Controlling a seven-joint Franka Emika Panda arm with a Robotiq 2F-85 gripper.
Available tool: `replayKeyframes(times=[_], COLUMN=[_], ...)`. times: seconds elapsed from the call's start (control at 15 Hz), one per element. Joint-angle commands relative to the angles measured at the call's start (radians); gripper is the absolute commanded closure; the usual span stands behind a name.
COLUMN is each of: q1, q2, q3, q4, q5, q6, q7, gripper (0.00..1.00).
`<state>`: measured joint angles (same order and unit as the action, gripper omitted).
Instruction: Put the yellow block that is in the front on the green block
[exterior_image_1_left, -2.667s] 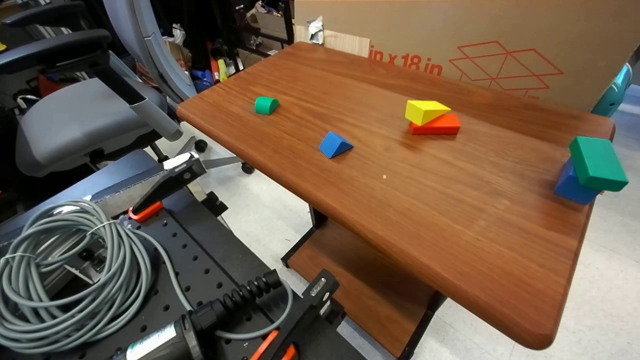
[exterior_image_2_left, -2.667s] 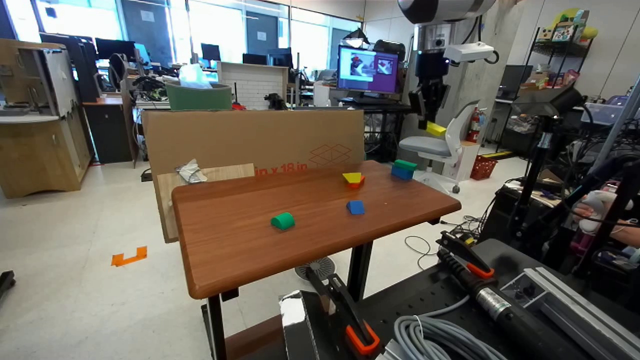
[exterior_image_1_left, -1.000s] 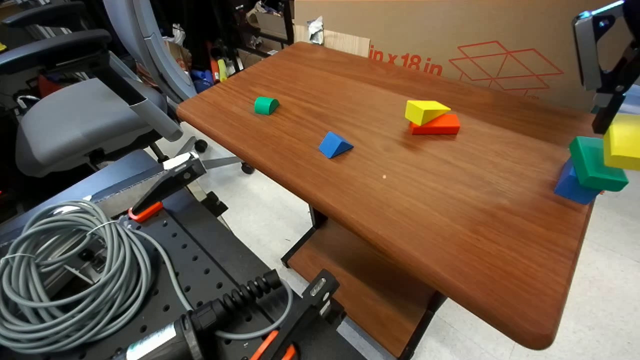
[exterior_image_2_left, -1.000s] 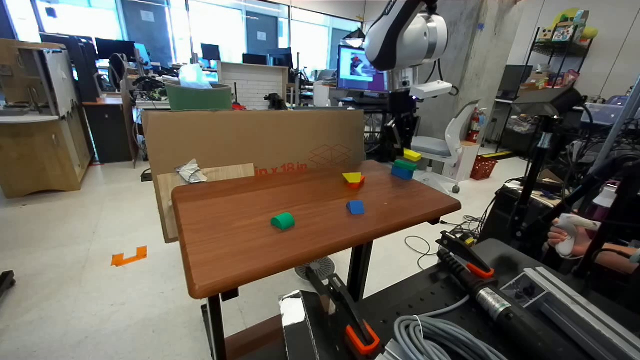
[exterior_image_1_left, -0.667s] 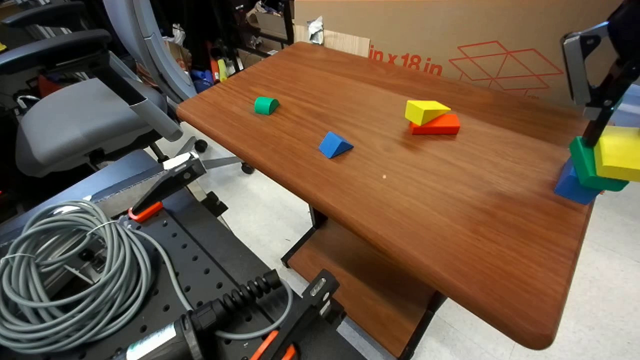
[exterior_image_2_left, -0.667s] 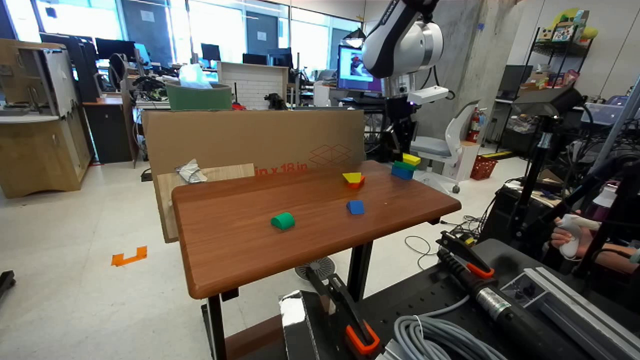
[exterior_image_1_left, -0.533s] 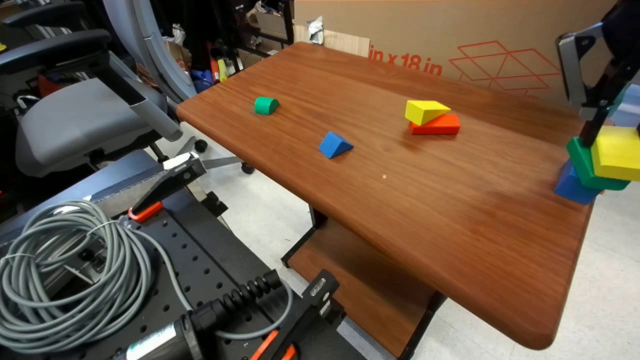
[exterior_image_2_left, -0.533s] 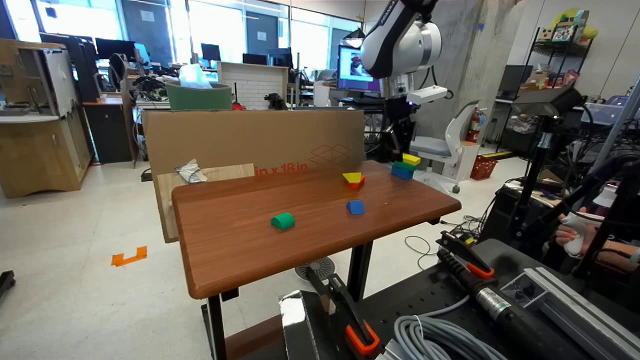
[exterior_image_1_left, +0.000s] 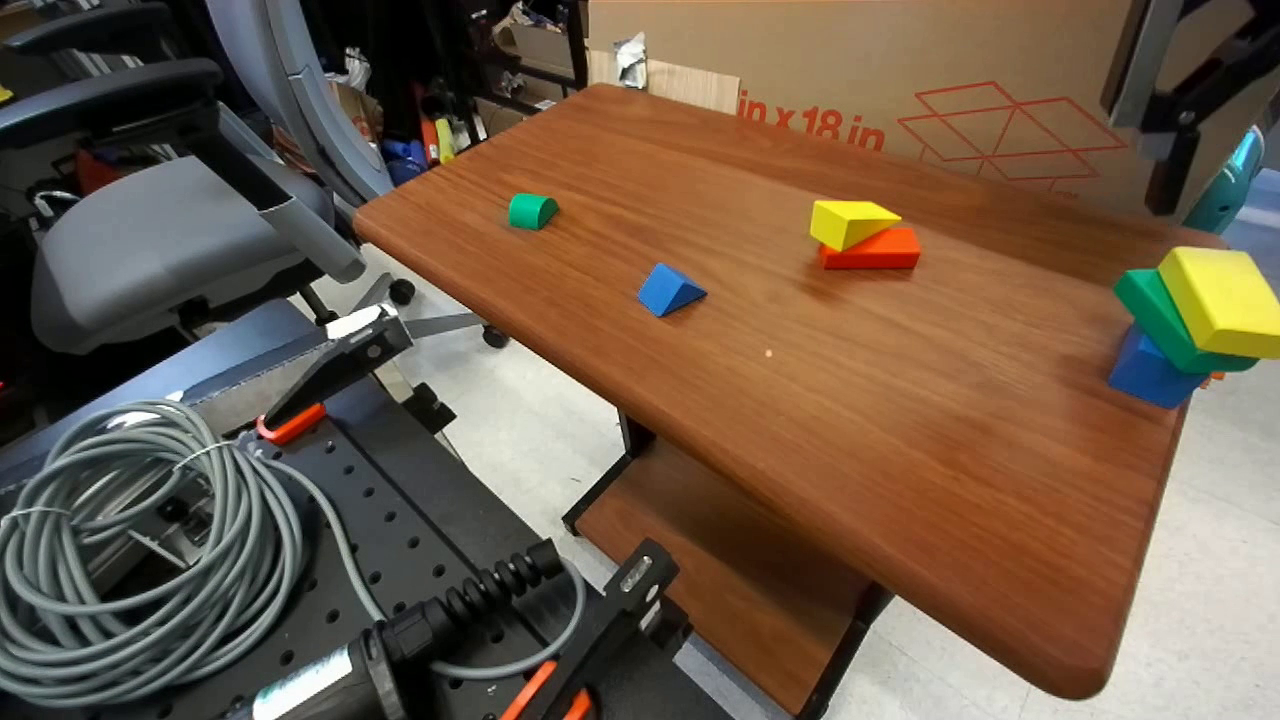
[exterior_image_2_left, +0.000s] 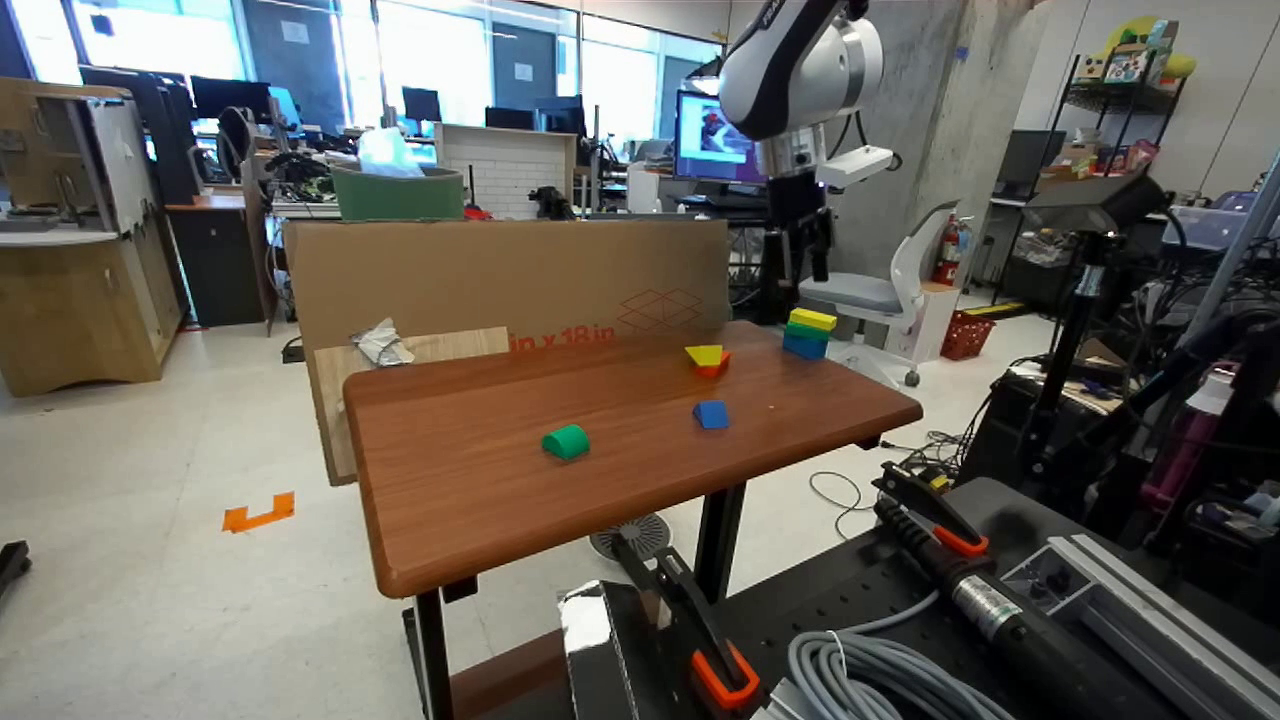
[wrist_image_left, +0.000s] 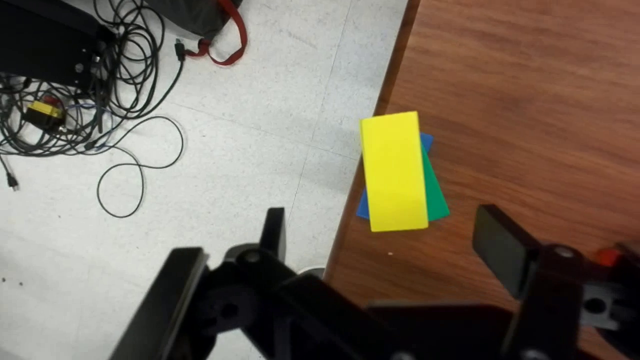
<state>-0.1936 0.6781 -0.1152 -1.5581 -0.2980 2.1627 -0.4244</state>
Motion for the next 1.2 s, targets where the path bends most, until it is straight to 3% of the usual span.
replayKeyframes(times=[0.0, 0.27, 0.47, 0.67, 0.73, 1.13], q1=[0.019, 0.02, 0.002, 0.028, 0.035, 0.045], q2=[-0.221, -0.424, -0.567, -0.679, -0.584, -0.664], q3=[-0.006, 0.021, 0.063, 0.057, 0.044, 0.039], q4=[-0.221, -0.405, -0.524, -0.61, -0.525, -0.6], q5=[-0.053, -0.015, 0.185, 0.308, 0.251, 0.284], q6=[0.068, 0.08, 0.02, -0.057, -0.026, -0.048], q7=[0.011, -0.003, -0.064, -0.05, -0.037, -0.036], gripper=[0.0, 0.0, 0.0, 0.0, 0.0, 0.0])
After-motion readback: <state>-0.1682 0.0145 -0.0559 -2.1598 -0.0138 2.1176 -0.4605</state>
